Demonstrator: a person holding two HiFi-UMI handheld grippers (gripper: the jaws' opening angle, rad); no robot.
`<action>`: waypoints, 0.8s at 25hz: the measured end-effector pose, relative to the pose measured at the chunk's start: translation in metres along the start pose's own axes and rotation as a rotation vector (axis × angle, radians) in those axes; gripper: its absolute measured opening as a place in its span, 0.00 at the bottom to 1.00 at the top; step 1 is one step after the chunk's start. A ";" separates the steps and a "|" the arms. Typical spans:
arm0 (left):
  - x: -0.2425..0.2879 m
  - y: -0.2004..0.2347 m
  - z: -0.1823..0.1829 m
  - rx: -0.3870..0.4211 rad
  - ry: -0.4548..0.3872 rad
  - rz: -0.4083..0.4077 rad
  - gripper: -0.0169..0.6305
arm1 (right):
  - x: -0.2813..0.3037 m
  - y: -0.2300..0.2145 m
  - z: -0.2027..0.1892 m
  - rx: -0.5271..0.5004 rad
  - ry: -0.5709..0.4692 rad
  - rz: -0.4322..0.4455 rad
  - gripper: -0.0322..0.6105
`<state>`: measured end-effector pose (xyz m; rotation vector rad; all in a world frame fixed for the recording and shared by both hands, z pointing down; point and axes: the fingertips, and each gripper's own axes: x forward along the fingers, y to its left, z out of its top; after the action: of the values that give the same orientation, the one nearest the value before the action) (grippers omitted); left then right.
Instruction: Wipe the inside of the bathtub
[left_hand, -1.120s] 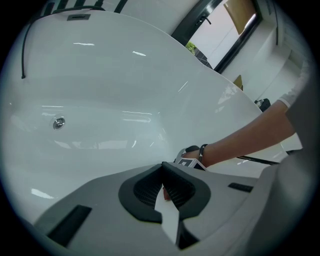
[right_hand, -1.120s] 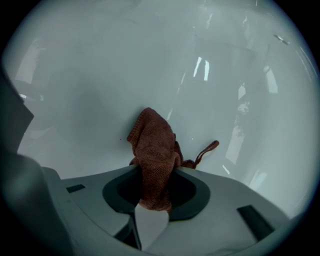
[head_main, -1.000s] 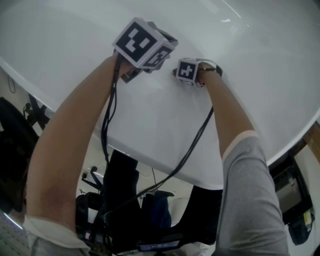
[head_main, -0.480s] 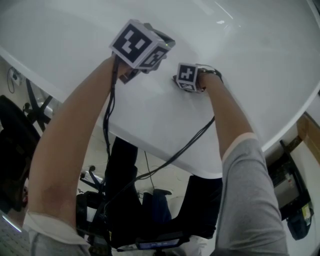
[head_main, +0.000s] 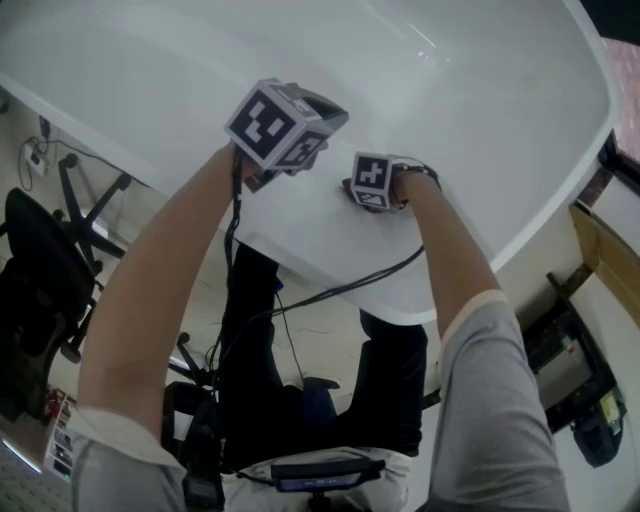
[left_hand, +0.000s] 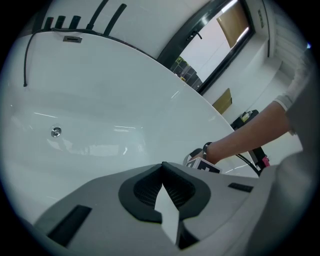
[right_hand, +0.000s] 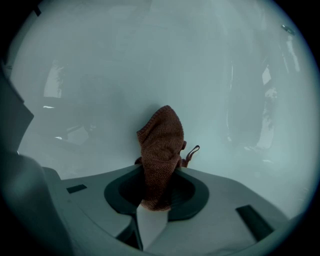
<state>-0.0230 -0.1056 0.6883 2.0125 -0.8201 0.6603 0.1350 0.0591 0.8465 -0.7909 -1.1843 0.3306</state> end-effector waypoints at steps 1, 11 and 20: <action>-0.001 -0.004 0.003 -0.005 -0.009 -0.002 0.04 | -0.003 0.006 -0.005 0.007 -0.003 0.007 0.19; -0.017 -0.037 0.002 -0.026 -0.027 -0.009 0.04 | -0.030 0.075 -0.030 0.006 0.004 0.053 0.19; -0.028 -0.053 -0.003 -0.043 -0.018 -0.013 0.04 | -0.055 0.142 -0.050 0.013 0.015 0.183 0.20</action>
<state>-0.0020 -0.0713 0.6434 1.9858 -0.8247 0.6134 0.1837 0.1051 0.7006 -0.8911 -1.0969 0.4819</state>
